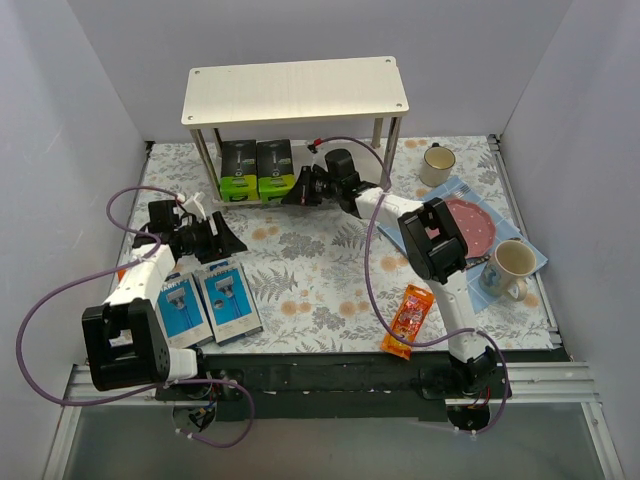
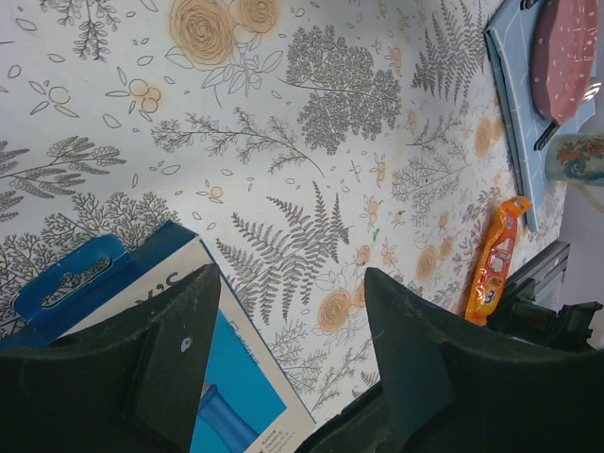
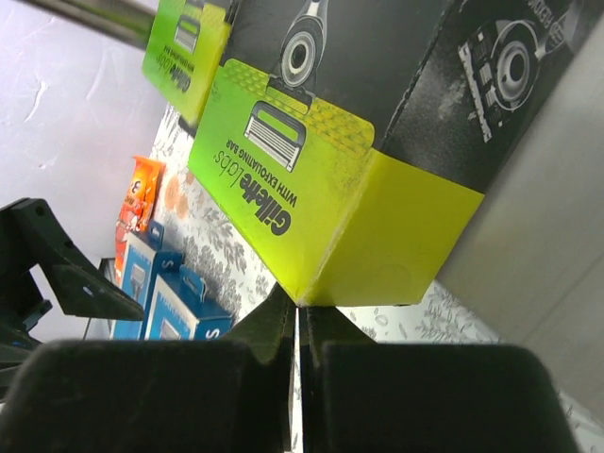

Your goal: Place and organize the shaving razors onto the shelf

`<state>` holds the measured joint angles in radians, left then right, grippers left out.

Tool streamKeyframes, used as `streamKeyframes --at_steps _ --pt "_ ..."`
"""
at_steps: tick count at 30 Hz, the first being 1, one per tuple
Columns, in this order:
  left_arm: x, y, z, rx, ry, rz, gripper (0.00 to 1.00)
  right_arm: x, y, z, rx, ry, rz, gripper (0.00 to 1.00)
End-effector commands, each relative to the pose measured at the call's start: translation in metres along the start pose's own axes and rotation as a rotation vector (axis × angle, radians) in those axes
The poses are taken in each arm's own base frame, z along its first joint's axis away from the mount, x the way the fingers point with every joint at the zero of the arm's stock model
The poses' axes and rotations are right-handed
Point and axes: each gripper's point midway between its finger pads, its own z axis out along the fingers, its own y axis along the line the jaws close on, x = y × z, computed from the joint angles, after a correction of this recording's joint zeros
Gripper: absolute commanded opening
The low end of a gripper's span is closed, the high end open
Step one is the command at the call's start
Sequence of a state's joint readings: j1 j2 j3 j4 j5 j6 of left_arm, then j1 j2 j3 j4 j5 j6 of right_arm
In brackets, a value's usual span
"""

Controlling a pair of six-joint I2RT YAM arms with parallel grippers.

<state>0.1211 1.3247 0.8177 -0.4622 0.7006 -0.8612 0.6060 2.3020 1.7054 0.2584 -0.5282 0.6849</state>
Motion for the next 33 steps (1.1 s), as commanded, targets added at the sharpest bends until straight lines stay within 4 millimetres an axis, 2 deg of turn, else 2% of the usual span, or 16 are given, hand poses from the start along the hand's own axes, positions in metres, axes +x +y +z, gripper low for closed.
streamKeyframes --at_steps 1,5,13,16,17,19,20,22,23,24,25,26,27,28,31,33 --pt "0.002 0.000 -0.009 0.003 -0.017 0.011 0.61 -0.031 0.021 0.010 -0.062 -0.073 -0.079 0.01" --pt "0.001 0.001 -0.008 0.006 -0.017 0.001 0.61 -0.028 0.009 0.019 -0.042 -0.072 -0.083 0.01" --pt "0.003 0.002 -0.007 0.012 -0.017 -0.006 0.62 -0.025 0.003 0.024 -0.030 -0.065 -0.096 0.01" --pt "0.002 0.000 -0.007 0.021 -0.021 -0.015 0.64 -0.024 0.005 0.015 -0.017 -0.057 -0.106 0.17" --pt "0.000 -0.002 -0.008 0.025 -0.028 -0.010 0.65 -0.023 0.010 0.007 -0.016 -0.050 -0.108 0.30" --pt "-0.002 -0.004 -0.009 0.032 -0.040 -0.009 0.67 -0.019 0.012 -0.003 -0.003 -0.039 -0.121 0.40" --pt "-0.004 -0.006 -0.010 0.033 -0.048 -0.006 0.68 -0.026 0.025 -0.017 -0.007 -0.054 -0.139 0.47" --pt "-0.007 -0.010 -0.012 0.048 -0.065 -0.011 0.69 -0.002 0.015 -0.032 0.026 -0.006 -0.147 0.50" --pt "-0.005 -0.011 -0.012 0.056 -0.065 -0.016 0.70 -0.008 0.028 -0.048 0.024 -0.021 -0.172 0.52" --pt "-0.007 -0.017 -0.013 0.085 -0.073 -0.008 0.71 0.016 0.012 -0.060 0.069 0.031 -0.150 0.52" --pt "-0.006 -0.020 -0.013 0.097 -0.075 -0.028 0.71 0.023 0.011 -0.069 0.083 0.045 -0.189 0.52" --pt "-0.004 -0.023 -0.014 0.116 -0.074 -0.037 0.72 0.016 0.026 -0.088 0.074 0.025 -0.239 0.53" --pt "-0.002 -0.026 -0.013 0.144 -0.076 -0.044 0.74 0.044 0.012 -0.101 0.107 0.086 -0.230 0.53" --pt "0.003 -0.034 -0.013 0.193 -0.059 -0.076 0.78 0.039 0.029 -0.120 0.092 0.070 -0.285 0.53" --pt "0.017 -0.048 -0.011 0.306 -0.020 -0.131 0.82 0.062 0.026 -0.169 0.066 0.177 -0.491 0.55" --pt "0.019 -0.056 -0.009 0.343 -0.027 -0.102 0.84 0.065 0.016 -0.198 0.014 0.248 -0.689 0.55"
